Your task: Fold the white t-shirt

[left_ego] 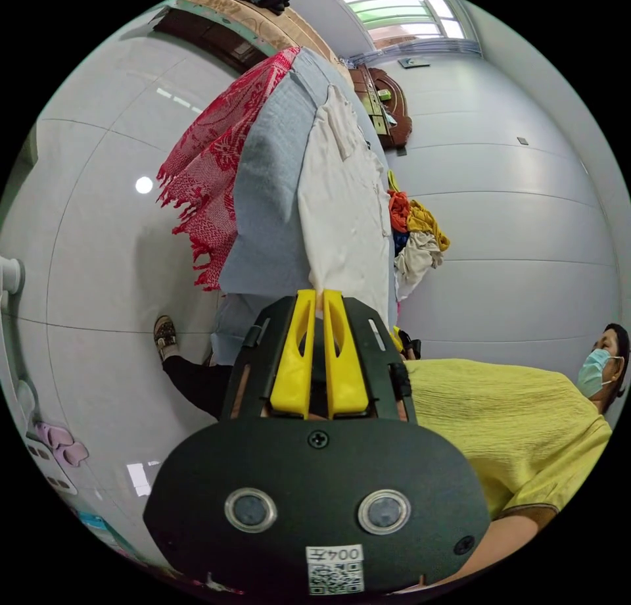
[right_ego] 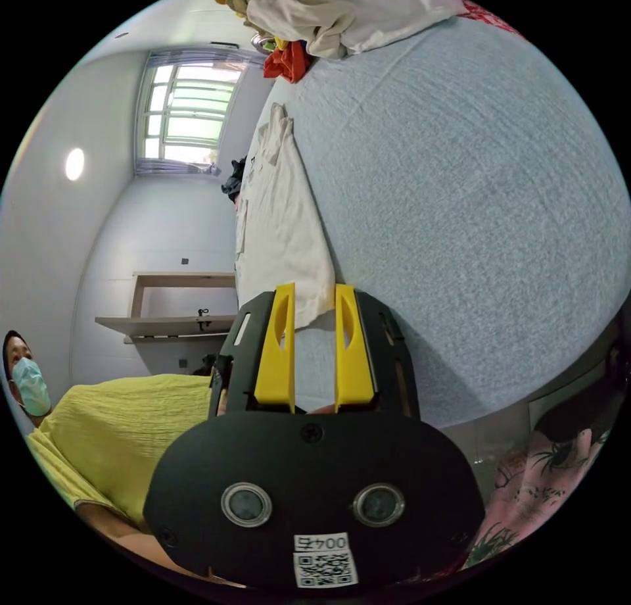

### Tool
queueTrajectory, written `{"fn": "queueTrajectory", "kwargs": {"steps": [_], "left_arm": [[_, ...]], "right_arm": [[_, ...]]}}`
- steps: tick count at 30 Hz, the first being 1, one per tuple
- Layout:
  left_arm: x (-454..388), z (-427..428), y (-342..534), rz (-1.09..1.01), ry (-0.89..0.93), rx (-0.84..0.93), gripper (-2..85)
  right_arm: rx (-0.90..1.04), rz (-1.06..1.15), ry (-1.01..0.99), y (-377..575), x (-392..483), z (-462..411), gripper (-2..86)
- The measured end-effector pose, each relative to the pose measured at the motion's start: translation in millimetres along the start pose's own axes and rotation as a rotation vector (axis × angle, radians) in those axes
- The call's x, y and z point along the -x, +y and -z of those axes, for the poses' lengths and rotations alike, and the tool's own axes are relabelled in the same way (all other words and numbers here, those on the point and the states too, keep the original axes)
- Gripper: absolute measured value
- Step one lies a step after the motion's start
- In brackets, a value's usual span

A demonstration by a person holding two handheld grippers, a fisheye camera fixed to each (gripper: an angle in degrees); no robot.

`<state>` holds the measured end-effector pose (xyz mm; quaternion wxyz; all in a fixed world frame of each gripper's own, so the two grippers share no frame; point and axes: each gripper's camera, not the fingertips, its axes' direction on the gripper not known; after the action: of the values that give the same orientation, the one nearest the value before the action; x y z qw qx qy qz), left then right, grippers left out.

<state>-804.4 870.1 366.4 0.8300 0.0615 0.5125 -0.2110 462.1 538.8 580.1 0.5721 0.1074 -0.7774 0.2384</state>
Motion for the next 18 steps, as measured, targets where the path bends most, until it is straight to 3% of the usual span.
{"fn": "queueTrajectory", "kwargs": {"steps": [8,18], "left_arm": [[-29.3,19.1,-6.2,-0.020,0.069,-0.079,2.2],[-95.3,65.4,-45.1,-0.119,0.135,-0.160,1.9]], "right_arm": [[0.010,0.047,-0.091,-13.7,53.6,17.8,3.0],[0.009,0.286,-0.045,-61.9,205.2,71.4,2.1]]}}
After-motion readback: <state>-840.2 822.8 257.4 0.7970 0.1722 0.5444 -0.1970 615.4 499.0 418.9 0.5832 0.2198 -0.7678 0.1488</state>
